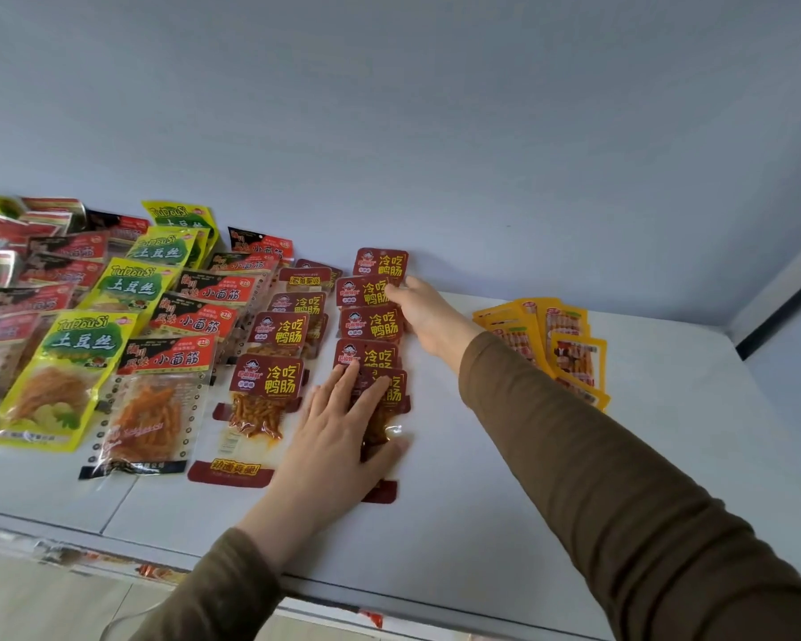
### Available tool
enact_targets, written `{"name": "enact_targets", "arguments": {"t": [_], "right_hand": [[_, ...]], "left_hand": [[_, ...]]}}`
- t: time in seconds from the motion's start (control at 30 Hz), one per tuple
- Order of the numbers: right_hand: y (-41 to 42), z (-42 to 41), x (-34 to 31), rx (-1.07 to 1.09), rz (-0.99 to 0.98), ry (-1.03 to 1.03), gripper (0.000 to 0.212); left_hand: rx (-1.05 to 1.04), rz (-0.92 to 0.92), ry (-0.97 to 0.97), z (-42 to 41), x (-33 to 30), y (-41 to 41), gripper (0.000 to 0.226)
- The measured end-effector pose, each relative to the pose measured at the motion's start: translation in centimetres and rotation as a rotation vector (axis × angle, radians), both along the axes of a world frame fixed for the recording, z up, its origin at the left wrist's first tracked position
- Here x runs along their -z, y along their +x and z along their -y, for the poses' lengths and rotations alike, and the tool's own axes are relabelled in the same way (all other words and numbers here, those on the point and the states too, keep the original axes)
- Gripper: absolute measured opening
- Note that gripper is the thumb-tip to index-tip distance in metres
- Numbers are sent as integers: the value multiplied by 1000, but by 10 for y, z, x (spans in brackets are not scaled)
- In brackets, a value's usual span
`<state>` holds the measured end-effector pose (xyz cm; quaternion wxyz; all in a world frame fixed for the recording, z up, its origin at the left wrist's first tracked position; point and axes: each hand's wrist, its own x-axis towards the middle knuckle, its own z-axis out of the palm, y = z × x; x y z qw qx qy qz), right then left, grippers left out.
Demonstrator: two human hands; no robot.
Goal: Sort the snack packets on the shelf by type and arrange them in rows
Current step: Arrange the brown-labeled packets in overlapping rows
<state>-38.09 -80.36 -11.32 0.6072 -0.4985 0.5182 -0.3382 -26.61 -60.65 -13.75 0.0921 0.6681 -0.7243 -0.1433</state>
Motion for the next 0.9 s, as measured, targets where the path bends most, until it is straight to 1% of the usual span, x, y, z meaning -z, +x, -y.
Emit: {"name": "enact_targets", "arguments": {"t": [0.13,0.23,0.33,0.43,0.47,0.53,0.57,0.6,0.67,0.7,0.73,0.8,0.9], "right_hand": [[0,-3,1,37,48,14,38],[0,-6,5,78,110,28,44],[3,-12,4,103,183,86,36],[7,-14,1,122,156,61,20],[8,-15,0,139,119,30,18],[10,-18,-4,156,46,-18,25],[11,-19,-4,145,-10,-38,30],[12,-19,-3,122,-120,-98,36],[11,-18,1,13,-448,-373,45],[11,-18,2,-48,-555,-526,47],[11,-17,2,-108,-610,-632,46],[11,-12,5,-206,-713,-716,45],[13,-4,8,-275,-906,-733,47]], "left_hand": [[11,73,-20,2,-3,0,84],[-5,82,-8,4,-4,2,75],[-29,83,7,7,-7,2,74],[50,162,-75,13,-7,-3,73],[79,196,-90,16,-7,-6,70],[107,259,-85,19,-4,-10,62],[107,274,-74,20,-2,-10,59],[103,274,-65,20,0,-9,56],[104,258,-55,20,2,-5,53],[108,251,-51,20,2,-3,53],[112,244,-44,20,2,-1,53],[118,227,-35,20,2,-1,53],[107,220,-46,18,2,-2,52]]}}
